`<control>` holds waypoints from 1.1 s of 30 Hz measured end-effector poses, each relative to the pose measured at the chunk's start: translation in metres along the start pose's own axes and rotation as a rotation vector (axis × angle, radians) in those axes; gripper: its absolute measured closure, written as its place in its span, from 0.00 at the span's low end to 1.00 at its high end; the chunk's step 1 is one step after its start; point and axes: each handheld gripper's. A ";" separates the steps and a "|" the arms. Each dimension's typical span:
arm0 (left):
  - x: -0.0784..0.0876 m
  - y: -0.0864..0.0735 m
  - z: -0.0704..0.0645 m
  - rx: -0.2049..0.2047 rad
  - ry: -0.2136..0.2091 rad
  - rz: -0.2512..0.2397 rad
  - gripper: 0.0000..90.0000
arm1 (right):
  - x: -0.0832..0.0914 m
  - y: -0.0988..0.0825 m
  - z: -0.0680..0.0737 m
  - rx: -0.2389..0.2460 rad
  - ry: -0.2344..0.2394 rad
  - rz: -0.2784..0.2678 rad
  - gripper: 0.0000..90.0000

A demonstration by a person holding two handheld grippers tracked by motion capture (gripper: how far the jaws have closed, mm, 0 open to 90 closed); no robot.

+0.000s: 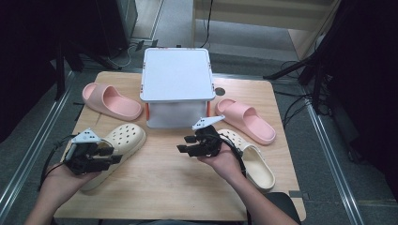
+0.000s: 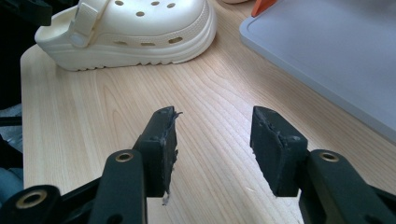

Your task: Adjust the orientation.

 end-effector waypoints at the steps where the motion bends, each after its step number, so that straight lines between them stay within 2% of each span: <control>1: 0.001 -0.003 0.002 0.004 0.011 0.010 0.59 | 0.000 0.000 0.000 0.000 0.000 0.001 0.57; 4: -0.002 -0.008 0.011 0.035 0.035 0.037 0.59 | 0.000 0.000 0.000 0.001 -0.001 0.005 0.57; 7: -0.009 -0.012 0.016 0.072 0.024 0.050 0.60 | -0.001 0.000 0.000 0.003 -0.003 0.007 0.57; 9: -0.018 -0.014 0.018 0.070 0.007 0.064 0.62 | -0.002 0.000 0.000 0.003 -0.005 0.009 0.57; 12: -0.029 -0.015 0.018 0.044 0.004 0.077 0.69 | -0.002 0.000 0.000 0.003 -0.005 0.013 0.57; 17: -0.037 -0.012 0.021 0.059 -0.017 0.070 0.80 | -0.003 0.000 0.000 0.006 -0.006 0.019 0.57; 18: -0.038 -0.011 0.021 0.050 -0.015 0.066 0.83 | -0.003 0.000 0.000 0.005 -0.007 0.022 0.58; 22: -0.036 -0.009 0.020 0.024 0.013 0.061 0.85 | -0.003 0.000 0.000 0.000 -0.007 0.024 0.58; 28: -0.030 -0.006 0.024 0.036 0.027 0.038 0.86 | -0.002 0.000 -0.001 -0.002 -0.007 0.025 0.58; 33: -0.022 -0.001 0.025 0.066 -0.011 -0.007 0.86 | 0.000 -0.001 -0.002 -0.009 -0.013 0.026 0.58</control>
Point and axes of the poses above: each handheld gripper's, and its own axes: x roughly backward along the jaws, y roughly out of its top, z roughly to its left, and after that the axes turned 7 degrees about -x, right-handed
